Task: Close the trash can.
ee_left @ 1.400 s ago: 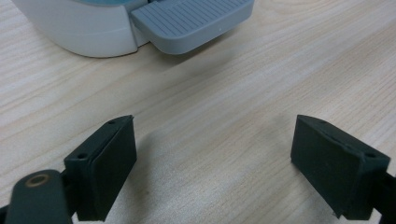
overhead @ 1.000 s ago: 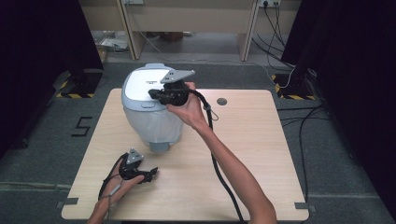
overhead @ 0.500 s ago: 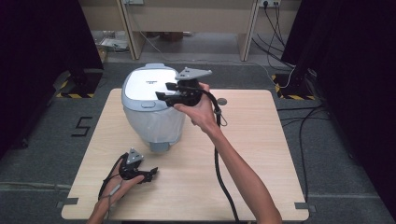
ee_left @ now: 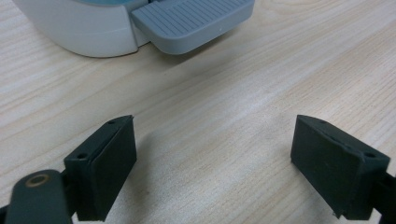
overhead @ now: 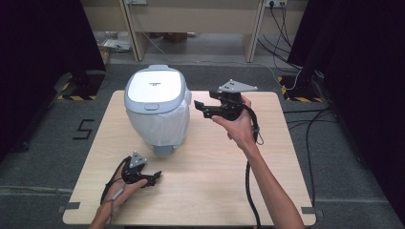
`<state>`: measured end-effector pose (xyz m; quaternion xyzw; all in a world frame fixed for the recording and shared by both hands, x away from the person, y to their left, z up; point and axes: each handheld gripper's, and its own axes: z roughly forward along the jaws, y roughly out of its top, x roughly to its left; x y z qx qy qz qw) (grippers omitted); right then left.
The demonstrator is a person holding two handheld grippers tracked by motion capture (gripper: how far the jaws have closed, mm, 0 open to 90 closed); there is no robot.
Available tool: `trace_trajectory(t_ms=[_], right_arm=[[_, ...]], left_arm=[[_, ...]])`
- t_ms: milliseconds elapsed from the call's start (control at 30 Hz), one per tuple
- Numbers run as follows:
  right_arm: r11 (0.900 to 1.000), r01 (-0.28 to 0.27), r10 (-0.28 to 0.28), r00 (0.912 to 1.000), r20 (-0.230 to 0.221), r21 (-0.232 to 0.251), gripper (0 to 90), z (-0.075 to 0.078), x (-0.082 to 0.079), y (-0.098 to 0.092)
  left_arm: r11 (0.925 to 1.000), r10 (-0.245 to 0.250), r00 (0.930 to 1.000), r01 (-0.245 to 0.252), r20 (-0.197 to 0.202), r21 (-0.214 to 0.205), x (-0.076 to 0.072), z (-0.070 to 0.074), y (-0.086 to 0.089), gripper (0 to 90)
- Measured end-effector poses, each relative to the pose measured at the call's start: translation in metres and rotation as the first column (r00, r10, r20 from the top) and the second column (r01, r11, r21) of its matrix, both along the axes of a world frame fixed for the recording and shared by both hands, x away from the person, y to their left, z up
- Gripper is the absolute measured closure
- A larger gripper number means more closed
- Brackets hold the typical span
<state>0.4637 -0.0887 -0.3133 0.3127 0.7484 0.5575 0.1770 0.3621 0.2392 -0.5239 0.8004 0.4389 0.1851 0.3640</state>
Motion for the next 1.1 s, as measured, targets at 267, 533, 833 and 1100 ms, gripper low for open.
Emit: trace_trajectory(t_ms=[267,533,833,1100], right_arm=[[0.9988,0.046,-0.046,0.9989,-0.007,-0.018,22.9,-0.009,-0.003,-0.018],[0.9923,0.088,-0.089,0.996,-0.006,-0.087,18.9,-0.032,-0.014,-0.031],[0.9912,0.107,-0.11,0.9932,-0.037,-0.077,18.9,-0.061,-0.026,-0.05],[0.9828,0.109,-0.122,0.9896,-0.077,-0.148,19.7,-0.098,-0.04,-0.062]], left_arm=[[1.0,0.001,1.0,-0.001,0.003,-0.001,0.0,0.0,0.0,13.2],[1.0,0.002,1.0,-0.002,0.003,-0.002,0.0,0.0,0.0,13.2],[1.0,0.002,1.0,-0.002,0.003,-0.001,0.0,0.0,0.0,13.2],[1.0,0.002,1.0,-0.002,0.003,-0.002,0.0,0.0,0.0,13.2]])
